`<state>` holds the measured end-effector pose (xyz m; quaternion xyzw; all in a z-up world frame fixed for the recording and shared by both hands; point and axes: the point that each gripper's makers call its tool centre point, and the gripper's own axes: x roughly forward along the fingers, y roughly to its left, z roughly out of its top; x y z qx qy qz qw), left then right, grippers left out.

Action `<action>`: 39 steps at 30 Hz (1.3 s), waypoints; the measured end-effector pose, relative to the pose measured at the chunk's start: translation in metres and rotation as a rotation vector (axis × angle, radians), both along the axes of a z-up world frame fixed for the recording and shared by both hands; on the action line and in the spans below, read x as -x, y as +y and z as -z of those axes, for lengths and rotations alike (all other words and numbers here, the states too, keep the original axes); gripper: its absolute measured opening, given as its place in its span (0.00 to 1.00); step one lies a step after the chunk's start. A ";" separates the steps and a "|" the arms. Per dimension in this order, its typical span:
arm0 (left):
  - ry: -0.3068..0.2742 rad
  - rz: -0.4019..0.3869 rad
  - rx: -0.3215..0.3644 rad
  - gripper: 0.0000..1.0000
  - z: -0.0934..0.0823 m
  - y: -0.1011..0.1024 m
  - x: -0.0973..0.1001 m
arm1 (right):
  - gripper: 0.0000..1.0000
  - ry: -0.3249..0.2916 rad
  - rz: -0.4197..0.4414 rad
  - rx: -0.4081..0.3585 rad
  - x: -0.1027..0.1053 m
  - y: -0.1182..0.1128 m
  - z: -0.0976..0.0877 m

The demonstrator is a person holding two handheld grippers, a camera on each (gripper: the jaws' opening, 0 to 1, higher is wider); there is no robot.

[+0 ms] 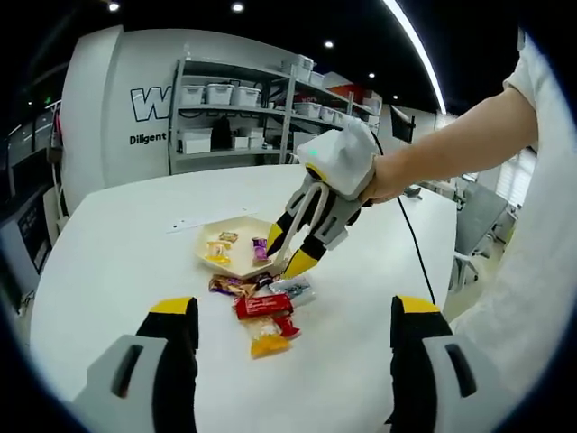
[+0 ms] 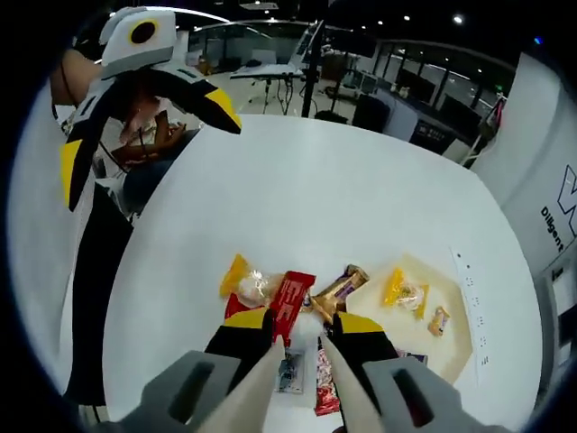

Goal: Place the target food into the container with the food tongs after gripping and lifting it, then release it inside without dropping or visibly crushing the food.

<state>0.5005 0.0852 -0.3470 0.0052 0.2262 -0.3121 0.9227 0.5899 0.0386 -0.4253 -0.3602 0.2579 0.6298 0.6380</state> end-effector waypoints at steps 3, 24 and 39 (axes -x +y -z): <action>-0.003 0.000 0.001 0.85 -0.001 -0.001 0.001 | 0.21 0.008 -0.004 -0.001 0.007 0.004 0.006; 0.008 -0.027 -0.001 0.85 0.000 0.010 0.006 | 0.22 0.018 0.000 0.002 0.012 0.025 0.022; 0.012 -0.045 0.002 0.85 0.003 0.018 0.004 | 0.22 0.016 0.023 0.026 0.005 0.032 0.033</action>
